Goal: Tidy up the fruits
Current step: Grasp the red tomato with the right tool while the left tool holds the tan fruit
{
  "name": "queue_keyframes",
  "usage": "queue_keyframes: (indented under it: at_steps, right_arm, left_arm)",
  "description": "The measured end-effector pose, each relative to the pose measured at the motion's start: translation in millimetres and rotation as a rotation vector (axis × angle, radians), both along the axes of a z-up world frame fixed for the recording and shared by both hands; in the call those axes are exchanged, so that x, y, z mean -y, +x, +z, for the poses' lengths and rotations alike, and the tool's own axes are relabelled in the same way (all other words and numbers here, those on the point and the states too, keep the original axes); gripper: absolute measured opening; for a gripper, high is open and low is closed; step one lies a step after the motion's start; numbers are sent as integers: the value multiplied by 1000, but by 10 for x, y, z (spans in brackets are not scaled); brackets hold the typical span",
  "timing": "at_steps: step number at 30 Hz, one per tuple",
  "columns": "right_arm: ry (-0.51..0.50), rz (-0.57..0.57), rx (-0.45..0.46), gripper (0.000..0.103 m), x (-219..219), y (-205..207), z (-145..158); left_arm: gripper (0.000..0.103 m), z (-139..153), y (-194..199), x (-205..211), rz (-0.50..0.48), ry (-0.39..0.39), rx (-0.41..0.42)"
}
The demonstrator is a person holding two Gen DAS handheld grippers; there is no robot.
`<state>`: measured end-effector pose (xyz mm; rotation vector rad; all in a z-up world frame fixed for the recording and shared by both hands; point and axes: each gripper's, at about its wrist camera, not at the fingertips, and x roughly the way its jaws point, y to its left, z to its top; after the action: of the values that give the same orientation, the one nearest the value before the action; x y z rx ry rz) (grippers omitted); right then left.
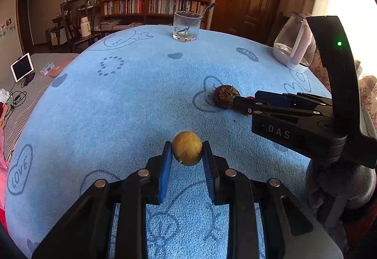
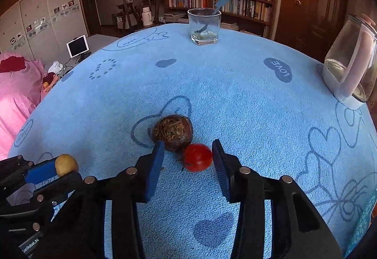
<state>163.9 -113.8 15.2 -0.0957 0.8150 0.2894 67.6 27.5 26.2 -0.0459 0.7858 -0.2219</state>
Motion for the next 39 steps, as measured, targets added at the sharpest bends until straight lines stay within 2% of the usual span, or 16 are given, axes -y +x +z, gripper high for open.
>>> queue_keyframes:
  at_steps: [7,12,16,29,39]
  right_arm:
    - [-2,-5,-6,43,31,30,-47]
    - [-41,12,-1,35,-35,-5,-66]
    - [-61,11,7,34,-70,-37,-79]
    - [9,-8,29,29,37,-306,11]
    - [66,-25,-15,30,159,-331,-52]
  left_arm:
    - [26,-18,4,-5,3,-1,-5]
    - [26,-24,7,-5,3,-1,-6]
    - [26,-28,13,-3,3,0,-7]
    - [26,-69,18,0,4,4,-12]
    - [26,-100,-7,-11,5,6,-14]
